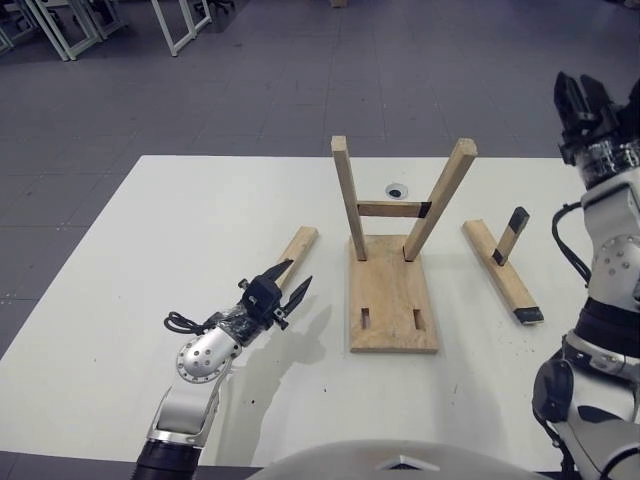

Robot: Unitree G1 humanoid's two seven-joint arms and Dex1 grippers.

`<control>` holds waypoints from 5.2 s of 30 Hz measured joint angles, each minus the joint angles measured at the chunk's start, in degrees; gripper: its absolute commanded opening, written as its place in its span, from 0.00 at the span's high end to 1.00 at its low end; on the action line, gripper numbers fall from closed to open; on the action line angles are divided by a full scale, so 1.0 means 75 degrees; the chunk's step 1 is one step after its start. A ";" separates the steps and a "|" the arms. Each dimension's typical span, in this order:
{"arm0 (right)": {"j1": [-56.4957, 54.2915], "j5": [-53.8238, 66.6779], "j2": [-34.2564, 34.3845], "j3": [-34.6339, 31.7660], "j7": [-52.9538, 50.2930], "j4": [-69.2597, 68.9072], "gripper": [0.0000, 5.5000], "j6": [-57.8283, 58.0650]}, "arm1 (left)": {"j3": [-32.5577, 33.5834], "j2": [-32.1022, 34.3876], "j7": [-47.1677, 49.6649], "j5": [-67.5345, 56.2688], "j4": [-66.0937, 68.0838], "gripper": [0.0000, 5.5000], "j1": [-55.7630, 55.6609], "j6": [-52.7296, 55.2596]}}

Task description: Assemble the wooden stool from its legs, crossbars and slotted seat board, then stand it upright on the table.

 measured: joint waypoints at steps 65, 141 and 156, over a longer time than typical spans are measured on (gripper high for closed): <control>0.0789 0.7904 -0.0995 0.1164 0.2322 -0.0954 0.63 0.3179 | 0.1362 0.0426 0.2686 -1.2480 -0.2779 0.29 -0.2690 0.6131; 0.1972 -0.1884 -0.2637 0.6160 0.6531 0.1019 0.43 -0.1221 | -0.1482 0.1304 -0.5589 -0.2943 0.1664 0.63 -0.3689 0.2469; 0.3363 -0.0126 -0.2830 0.3370 0.6269 -0.0046 0.43 -0.0323 | -0.2360 0.2037 -0.4524 -0.1761 -0.0135 0.63 -0.3604 0.2755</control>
